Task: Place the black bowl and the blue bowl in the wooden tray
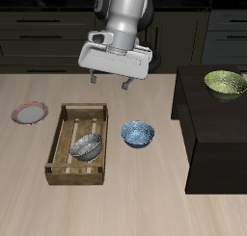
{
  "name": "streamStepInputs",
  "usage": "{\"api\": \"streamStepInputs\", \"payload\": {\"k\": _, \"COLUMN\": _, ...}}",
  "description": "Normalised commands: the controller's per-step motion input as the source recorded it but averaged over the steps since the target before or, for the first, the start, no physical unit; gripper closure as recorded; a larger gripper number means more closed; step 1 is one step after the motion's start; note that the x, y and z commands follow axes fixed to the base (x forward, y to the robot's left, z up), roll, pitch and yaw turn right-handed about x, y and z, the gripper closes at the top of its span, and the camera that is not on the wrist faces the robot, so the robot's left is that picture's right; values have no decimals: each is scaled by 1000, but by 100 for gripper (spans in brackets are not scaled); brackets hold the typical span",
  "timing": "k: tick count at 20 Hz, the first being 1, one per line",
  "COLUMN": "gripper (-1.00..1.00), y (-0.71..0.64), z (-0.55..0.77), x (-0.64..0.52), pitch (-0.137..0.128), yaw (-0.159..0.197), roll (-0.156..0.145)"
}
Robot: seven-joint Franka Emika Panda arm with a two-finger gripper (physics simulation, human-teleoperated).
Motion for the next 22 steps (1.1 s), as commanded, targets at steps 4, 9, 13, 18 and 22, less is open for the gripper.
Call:
{"api": "streamStepInputs", "payload": {"k": 4, "gripper": -100, "y": 131, "z": 65, "x": -54, "pitch": -5, "yaw": 10, "roll": 5}}
{"api": "streamStepInputs", "payload": {"k": 9, "gripper": -100, "y": 115, "z": 7, "x": 1, "pitch": 4, "yaw": 10, "roll": -4}}
{"api": "streamStepInputs", "payload": {"k": 13, "gripper": -100, "y": 133, "z": -43, "x": 12, "pitch": 21, "yaw": 8, "roll": 15}}
{"api": "streamStepInputs", "payload": {"k": 18, "gripper": -100, "y": 185, "z": -4, "x": -37, "pitch": 6, "yaw": -7, "roll": 61}}
{"api": "streamStepInputs", "payload": {"k": 22, "gripper": -100, "y": 304, "z": -5, "x": 55, "pitch": 25, "yaw": -56, "roll": 156}}
